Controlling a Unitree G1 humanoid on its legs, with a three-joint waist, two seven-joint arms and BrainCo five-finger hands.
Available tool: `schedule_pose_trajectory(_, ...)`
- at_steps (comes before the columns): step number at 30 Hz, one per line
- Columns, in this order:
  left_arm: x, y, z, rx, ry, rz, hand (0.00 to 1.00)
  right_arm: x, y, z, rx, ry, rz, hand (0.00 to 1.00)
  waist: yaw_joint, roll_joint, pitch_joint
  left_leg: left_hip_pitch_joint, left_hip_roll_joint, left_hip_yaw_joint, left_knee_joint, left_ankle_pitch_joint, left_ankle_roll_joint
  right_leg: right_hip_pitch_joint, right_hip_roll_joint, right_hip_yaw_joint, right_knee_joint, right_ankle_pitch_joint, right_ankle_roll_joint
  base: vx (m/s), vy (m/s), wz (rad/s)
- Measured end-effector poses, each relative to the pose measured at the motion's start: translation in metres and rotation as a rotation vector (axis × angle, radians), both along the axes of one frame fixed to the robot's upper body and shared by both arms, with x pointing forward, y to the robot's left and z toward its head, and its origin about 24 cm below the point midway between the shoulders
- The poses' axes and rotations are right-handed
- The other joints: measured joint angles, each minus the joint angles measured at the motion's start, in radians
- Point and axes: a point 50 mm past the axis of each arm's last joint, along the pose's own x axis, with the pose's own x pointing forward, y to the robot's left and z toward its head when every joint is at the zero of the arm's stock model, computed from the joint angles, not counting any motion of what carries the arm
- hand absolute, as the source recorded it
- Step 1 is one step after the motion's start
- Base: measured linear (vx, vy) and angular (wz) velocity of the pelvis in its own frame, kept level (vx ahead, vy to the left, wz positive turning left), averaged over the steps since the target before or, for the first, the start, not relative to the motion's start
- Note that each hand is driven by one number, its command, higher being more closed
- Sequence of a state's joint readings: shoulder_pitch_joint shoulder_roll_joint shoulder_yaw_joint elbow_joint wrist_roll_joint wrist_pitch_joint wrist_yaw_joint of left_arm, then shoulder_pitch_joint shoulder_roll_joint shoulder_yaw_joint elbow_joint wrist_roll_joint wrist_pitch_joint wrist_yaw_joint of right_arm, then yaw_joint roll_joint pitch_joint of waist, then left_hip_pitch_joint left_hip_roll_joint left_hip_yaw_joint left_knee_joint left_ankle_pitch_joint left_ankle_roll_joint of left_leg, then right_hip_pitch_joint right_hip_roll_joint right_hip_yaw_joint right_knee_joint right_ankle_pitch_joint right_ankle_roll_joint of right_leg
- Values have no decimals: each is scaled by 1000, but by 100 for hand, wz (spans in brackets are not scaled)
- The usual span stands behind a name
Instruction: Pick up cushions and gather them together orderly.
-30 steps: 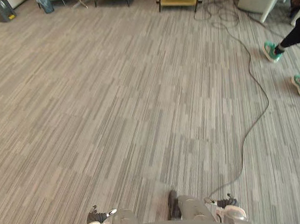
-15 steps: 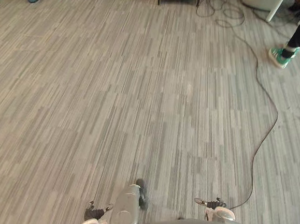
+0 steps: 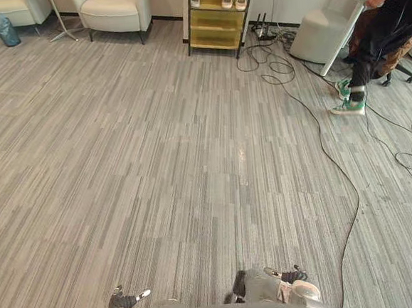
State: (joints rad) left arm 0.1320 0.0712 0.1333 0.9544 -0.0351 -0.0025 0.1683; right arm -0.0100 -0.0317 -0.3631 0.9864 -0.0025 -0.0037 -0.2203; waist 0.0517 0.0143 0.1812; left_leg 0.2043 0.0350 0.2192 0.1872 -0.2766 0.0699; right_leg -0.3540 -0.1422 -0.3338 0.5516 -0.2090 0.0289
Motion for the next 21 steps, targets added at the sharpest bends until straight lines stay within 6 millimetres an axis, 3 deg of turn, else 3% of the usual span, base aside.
schedule_pose_trajectory(2,3,-1,0,0,-6,-7,0,2,0,1,-2,-5,1,0,-3,1,3,25,15,-3,-11,-1,-2,-6,28,45,-226,110,14,339,-144,18)
schedule_pose_trajectory(3,3,-1,1,2,-9,-7,0,1,-1,2,-5,-9,-1,0,-4,-3,4,49,15,-20,-17,-8,-27,-4,30,91,-380,195,29,467,-245,31)
schedule_pose_trajectory(4,3,-1,1,4,-10,-8,0,-1,-2,2,-7,-8,-6,0,-7,-8,8,77,13,-43,-19,-30,-68,4,21,125,-444,228,27,586,-338,43)
schedule_pose_trajectory(5,1,0,0,9,-8,-4,0,-3,-2,1,-6,-4,-8,0,-8,-26,5,113,13,-68,-20,-56,-108,6,6,146,-433,293,25,527,-304,35)
schedule_pose_trajectory(7,2,-10,-1,-13,-7,-12,0,-1,-11,4,-33,-11,-6,0,-11,11,0,121,54,-110,8,-56,-126,-26,19,132,-309,357,10,528,-312,31)
schedule_pose_trajectory(8,2,-13,-2,-22,-7,-14,0,-1,-15,5,-42,-8,-6,0,-11,25,-5,115,73,-120,23,-50,-132,-34,31,125,-282,350,0,514,-304,26)
schedule_pose_trajectory(9,2,-20,-3,-38,-8,-13,0,-1,-21,6,-57,-8,-5,0,-7,57,-9,103,106,-142,63,-33,-133,-35,53,105,-242,301,-19,512,-299,13)
schedule_pose_trajectory(10,3,-21,-3,-41,-9,-14,0,-3,-22,5,-57,0,-13,0,-7,66,-13,61,141,-185,173,18,-141,-24,79,82,-200,238,-32,609,-354,11)
schedule_pose_trajectory(12,4,-18,-2,-38,-15,-10,0,-8,-22,3,-53,17,-18,0,-8,69,-12,-18,173,-231,376,129,-142,35,107,56,-201,190,-42,495,-262,14)
schedule_pose_trajectory(13,4,-14,-2,-28,-15,-10,0,-14,-22,2,-54,32,-12,0,-6,72,-10,-89,198,-249,552,245,-156,101,130,47,-232,163,-59,496,-207,13)
schedule_pose_trajectory(14,4,-13,-2,-29,-16,-13,0,-17,-22,1,-55,38,-11,0,-4,66,-5,-134,213,-243,648,236,-155,134,142,48,-250,148,-70,571,-205,8)
schedule_pose_trajectory(15,5,-11,-1,-27,-20,-18,0,-21,-21,-1,-51,50,-14,0,1,71,-6,-212,239,-202,809,188,-129,197,159,48,-283,136,-86,363,-104,1)
schedule_pose_trajectory(17,5,-9,-1,-28,-22,-22,0,-26,-21,-4,-45,78,-17,0,7,67,-1,-304,260,-136,918,127,-107,292,170,48,-340,124,-85,404,-86,2)
schedule_pose_trajectory(20,7,-10,1,-28,-35,-26,0,-31,-20,-6,-33,99,-27,0,23,70,4,-411,237,-82,820,36,-123,403,163,57,-410,135,-65,438,29,-13)
schedule_pose_trajectory(21,10,-11,1,-25,-41,-44,0,-32,-19,-7,-29,107,-28,0,30,66,6,-420,198,-80,669,11,-143,434,148,68,-428,140,-57,263,114,-20)
